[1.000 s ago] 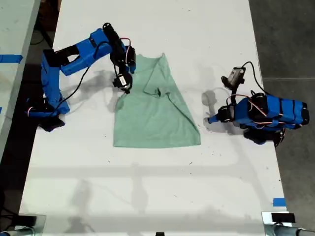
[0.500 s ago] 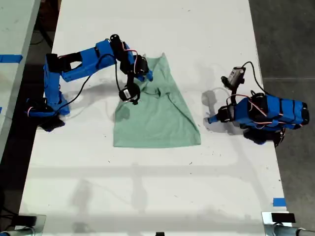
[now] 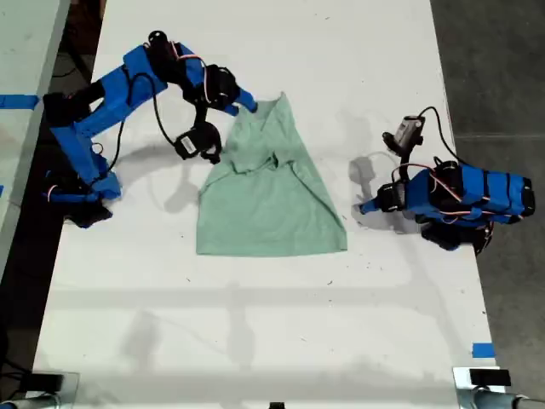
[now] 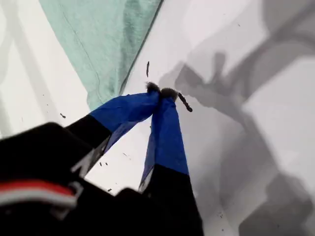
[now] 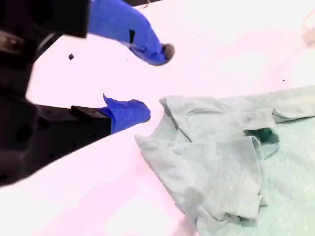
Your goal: Fold t shirt
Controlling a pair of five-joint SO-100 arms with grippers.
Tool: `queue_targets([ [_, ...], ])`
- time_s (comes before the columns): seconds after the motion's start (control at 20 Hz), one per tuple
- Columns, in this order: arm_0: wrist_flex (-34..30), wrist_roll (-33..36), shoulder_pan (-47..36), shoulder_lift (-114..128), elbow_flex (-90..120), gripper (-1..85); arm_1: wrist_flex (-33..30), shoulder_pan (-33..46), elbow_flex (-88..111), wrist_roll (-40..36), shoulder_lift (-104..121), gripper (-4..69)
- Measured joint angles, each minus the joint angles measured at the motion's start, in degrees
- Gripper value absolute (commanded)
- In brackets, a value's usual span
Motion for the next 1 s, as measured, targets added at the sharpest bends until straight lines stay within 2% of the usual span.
queue_targets([
  [0.15, -2.29, -5.36, 2.02, 14.50, 18.11, -0.2, 0.00, 0.00, 0.00, 0.00, 0.00, -0.1],
  [0.4, -21.09, -20.30, 11.34, 55.11, 68.64, -0.2, 0.00, 0.00, 0.00, 0.00, 0.00, -0.1],
  [0.55, -27.33, -24.96, 14.59, 79.19, 96.06, -0.2, 0.00, 0.00, 0.00, 0.00, 0.00, -0.1],
  [0.75, -25.22, -22.94, 11.25, 105.47, 118.30, -0.2, 0.00, 0.00, 0.00, 0.00, 0.00, -0.1],
  [1.0, -24.70, -22.41, 11.87, 111.01, 120.94, -0.2, 0.00, 0.00, 0.00, 0.00, 0.00, -0.1],
])
